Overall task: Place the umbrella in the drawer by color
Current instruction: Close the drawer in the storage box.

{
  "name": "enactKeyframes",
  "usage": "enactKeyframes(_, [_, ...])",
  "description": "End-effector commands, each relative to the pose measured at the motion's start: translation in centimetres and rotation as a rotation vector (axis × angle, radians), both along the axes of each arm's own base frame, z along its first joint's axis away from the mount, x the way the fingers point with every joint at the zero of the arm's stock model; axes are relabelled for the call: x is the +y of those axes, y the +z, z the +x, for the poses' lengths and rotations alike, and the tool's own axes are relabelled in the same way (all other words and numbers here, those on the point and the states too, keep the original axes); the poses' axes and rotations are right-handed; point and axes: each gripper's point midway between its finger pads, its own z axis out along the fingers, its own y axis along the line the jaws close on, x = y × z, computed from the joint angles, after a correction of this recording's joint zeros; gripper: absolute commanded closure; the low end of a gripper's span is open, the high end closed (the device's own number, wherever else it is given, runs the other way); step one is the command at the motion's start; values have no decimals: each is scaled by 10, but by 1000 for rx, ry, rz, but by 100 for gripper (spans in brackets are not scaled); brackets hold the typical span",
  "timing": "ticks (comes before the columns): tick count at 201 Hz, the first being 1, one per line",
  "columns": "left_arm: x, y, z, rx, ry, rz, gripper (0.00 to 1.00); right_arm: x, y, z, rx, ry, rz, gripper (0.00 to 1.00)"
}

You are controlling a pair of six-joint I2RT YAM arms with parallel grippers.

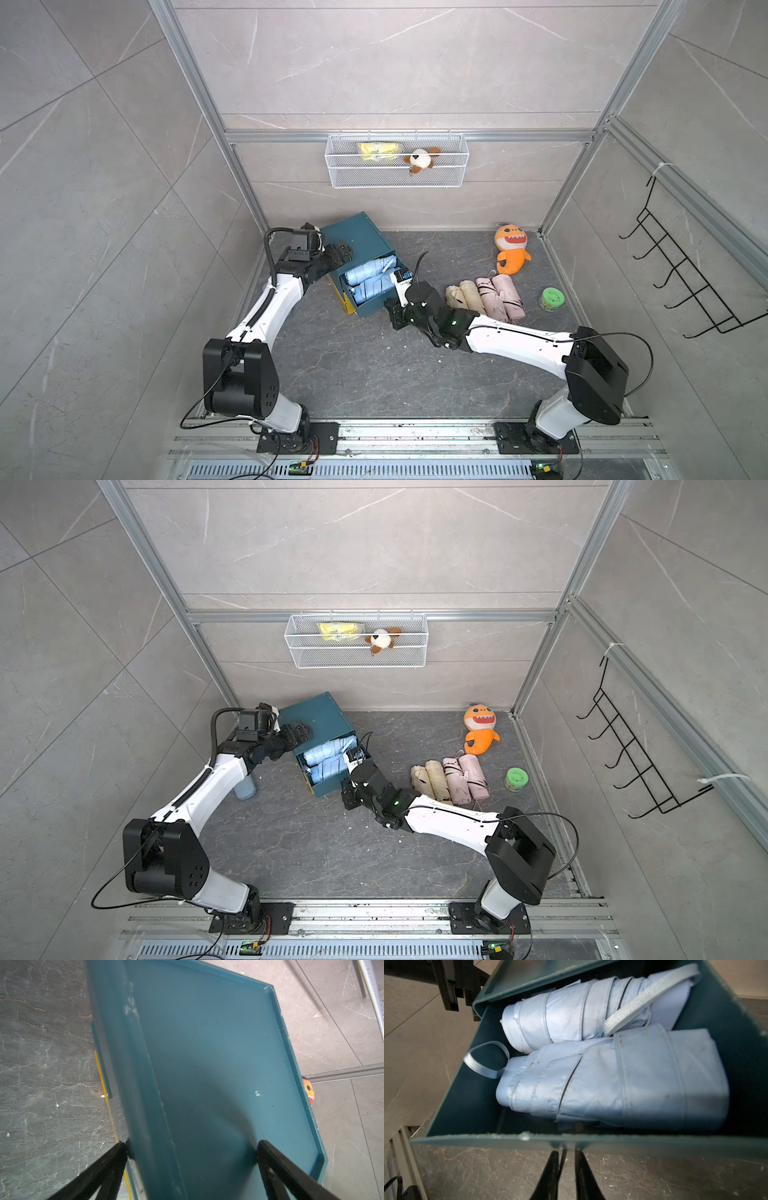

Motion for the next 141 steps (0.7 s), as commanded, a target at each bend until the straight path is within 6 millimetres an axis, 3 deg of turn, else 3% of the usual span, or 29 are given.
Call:
enactKeyframes(1, [-4, -34, -14, 109, -23, 0, 0, 11, 32, 17, -82, -19, 50, 82])
enactKeyframes(93, [-4, -39, -17, 116, -24, -4, 0, 30, 43, 66, -100, -66, 122, 81])
enactKeyframes(141, [-4, -40, -18, 119, -24, -5, 0, 41, 45, 84, -86, -81, 184, 75])
